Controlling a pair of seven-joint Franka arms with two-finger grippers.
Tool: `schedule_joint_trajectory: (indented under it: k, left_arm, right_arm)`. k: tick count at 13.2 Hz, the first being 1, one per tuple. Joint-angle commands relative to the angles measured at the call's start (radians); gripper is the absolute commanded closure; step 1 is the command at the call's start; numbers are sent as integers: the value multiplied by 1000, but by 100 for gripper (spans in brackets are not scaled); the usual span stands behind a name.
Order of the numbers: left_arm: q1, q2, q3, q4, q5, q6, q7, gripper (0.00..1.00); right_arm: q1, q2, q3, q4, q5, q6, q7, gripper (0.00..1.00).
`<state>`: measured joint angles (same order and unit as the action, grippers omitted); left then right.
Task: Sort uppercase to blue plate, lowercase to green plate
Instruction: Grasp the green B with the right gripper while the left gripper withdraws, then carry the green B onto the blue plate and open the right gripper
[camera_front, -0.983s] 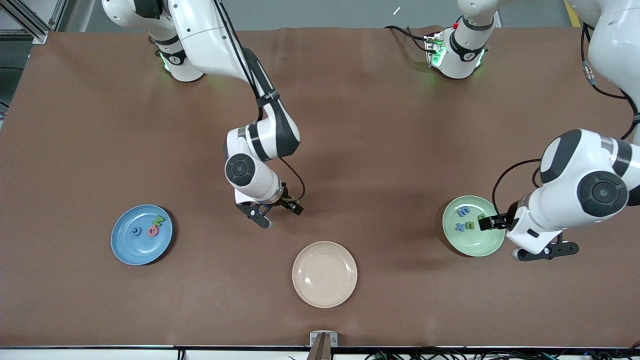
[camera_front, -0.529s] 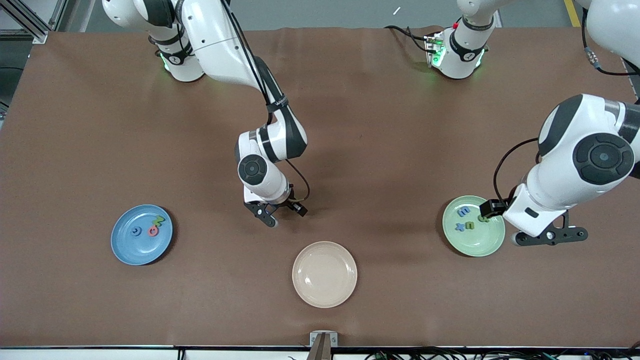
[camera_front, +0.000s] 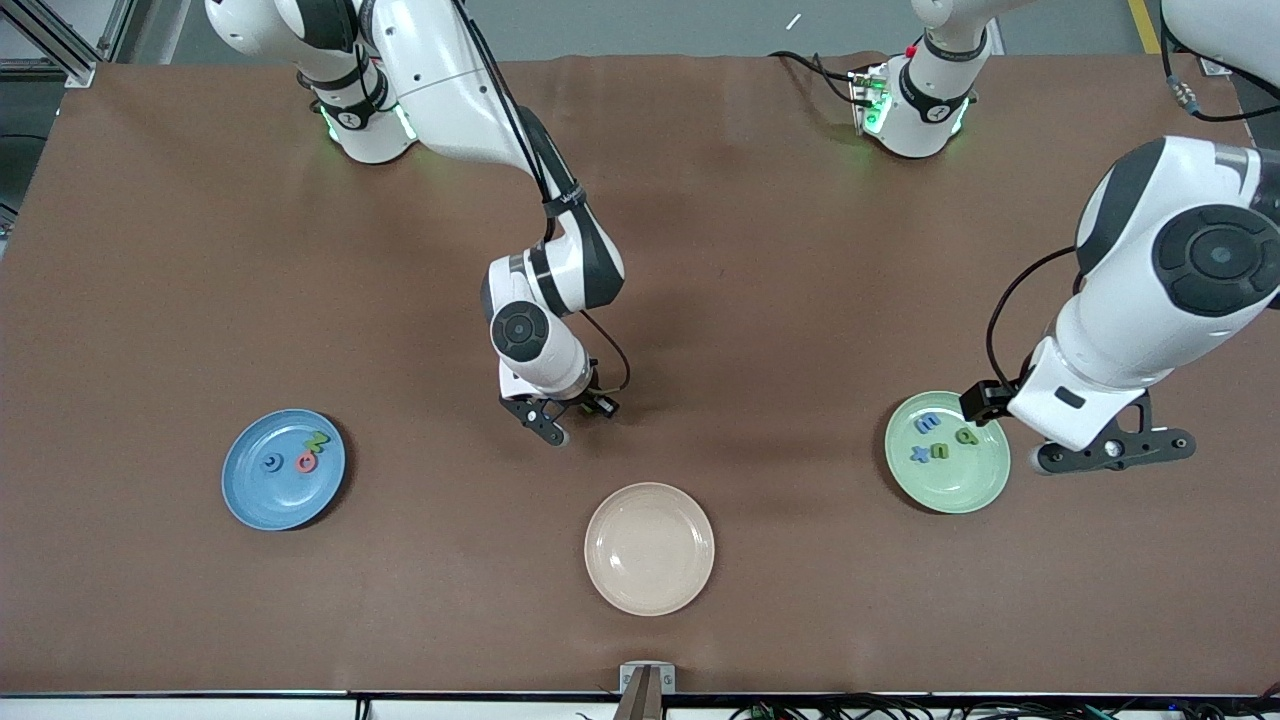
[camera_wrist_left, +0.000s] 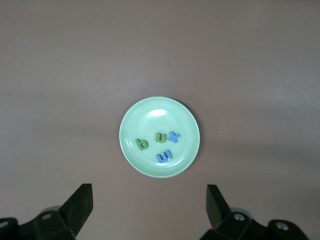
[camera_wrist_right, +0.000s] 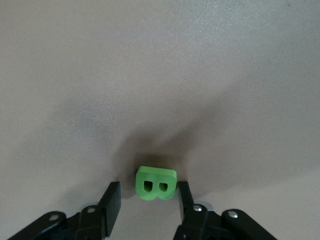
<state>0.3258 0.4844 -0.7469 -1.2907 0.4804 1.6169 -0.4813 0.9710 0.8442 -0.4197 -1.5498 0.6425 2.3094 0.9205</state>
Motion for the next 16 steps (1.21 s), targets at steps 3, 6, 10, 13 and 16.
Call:
schedule_joint_trajectory:
  k: [3, 6, 10, 13, 16]
  left_arm:
    - [-215, -290, 443, -132, -359, -20, 188, 0]
    - [-298, -430, 572, -252, -381, -31, 271, 0]
    - [-358, -567, 733, -363, -431, -29, 401, 0]
    - [-349, -615, 741, -372, -467, -57, 403, 0]
    - [-358, -621, 718, -365, -465, -69, 391, 0]
  right_arm:
    - [14, -17, -7, -30, 6, 5, -5, 74]
    - [9, -20, -10, -26, -1, 5, -20, 90]
    - [-8, -27, -83, -1, -32, -80, -187, 92]
    - [-56, -34, -142, 19, -33, -171, -362, 92]
    - [-148, -34, -209, 31, -30, -281, -637, 92]
